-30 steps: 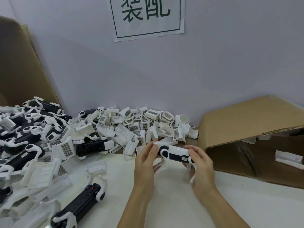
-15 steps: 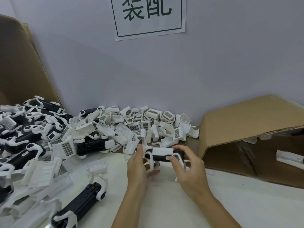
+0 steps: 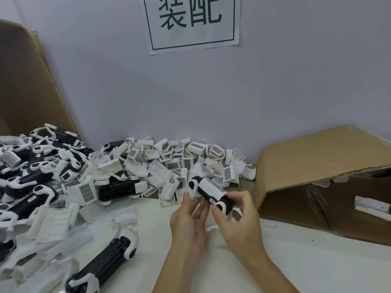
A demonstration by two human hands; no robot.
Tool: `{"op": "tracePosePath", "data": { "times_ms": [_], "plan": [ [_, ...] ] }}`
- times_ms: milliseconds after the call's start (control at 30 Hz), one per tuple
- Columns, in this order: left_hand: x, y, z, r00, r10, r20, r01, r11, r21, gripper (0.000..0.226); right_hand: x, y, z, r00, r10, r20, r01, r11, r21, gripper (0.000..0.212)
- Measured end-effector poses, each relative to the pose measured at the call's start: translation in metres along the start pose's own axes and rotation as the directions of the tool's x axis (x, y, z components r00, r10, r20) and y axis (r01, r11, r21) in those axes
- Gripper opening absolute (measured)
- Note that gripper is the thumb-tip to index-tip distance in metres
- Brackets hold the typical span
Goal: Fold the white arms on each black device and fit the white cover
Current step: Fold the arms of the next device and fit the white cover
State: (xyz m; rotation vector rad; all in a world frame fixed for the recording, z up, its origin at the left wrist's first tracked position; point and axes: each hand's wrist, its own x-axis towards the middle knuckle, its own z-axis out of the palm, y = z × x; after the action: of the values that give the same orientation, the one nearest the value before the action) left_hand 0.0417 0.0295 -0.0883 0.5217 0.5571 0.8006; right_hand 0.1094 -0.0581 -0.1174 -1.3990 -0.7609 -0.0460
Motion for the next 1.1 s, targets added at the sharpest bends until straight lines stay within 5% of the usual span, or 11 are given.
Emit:
{"op": "tracePosePath", "data": {
  "times_ms": [100,200,567,633,700,767,833,967,1100],
  "plan": [
    [-0.002,0.002,0.0,0.99,-0.125,0.056,0.129,0.99,-0.056,0.06,-0.002,-0.001,0.004,0.968,-0.233,0.094,0.246,0.953,-0.175,0.047],
    [-0.003,0.005,-0.001,0.99,-0.12,0.07,0.123,0.992,-0.038,0.071,-0.003,-0.001,0.005,0.944,-0.288,0.162,0.317,0.928,-0.196,0.048],
    [-0.003,0.006,-0.001,1.0,0.01,-0.016,-0.007,0.98,0.199,0.049,0.004,-0.005,0.0,0.975,0.034,0.221,0.042,0.942,-0.332,0.042],
    [-0.003,0.007,-0.001,0.999,0.025,0.04,-0.034,0.963,0.269,0.046,0.008,-0.011,-0.001,0.985,0.115,0.129,-0.087,0.975,-0.206,0.01],
    [-0.002,0.005,-0.001,0.995,0.053,0.079,-0.078,0.929,0.363,0.044,0.015,-0.014,-0.006,0.931,0.361,0.05,-0.362,0.932,0.024,0.034],
    [-0.001,0.003,-0.003,0.992,0.101,0.072,-0.121,0.91,0.396,0.043,0.023,-0.02,-0.011,0.751,0.652,0.109,-0.634,0.665,0.394,0.034],
    [0.0,0.004,-0.007,0.989,0.142,0.049,-0.149,0.903,0.403,0.039,0.029,-0.026,-0.017,0.63,0.756,0.179,-0.68,0.427,0.596,0.025],
    [0.001,0.003,-0.008,0.989,0.15,0.003,-0.138,0.9,0.412,0.024,0.048,-0.042,-0.03,0.674,0.705,0.221,-0.602,0.35,0.718,0.032],
    [0.001,0.001,-0.005,0.987,0.159,0.015,-0.149,0.884,0.443,0.021,0.093,-0.09,-0.057,0.828,0.526,0.196,-0.452,0.417,0.788,0.022]
  ]
}}
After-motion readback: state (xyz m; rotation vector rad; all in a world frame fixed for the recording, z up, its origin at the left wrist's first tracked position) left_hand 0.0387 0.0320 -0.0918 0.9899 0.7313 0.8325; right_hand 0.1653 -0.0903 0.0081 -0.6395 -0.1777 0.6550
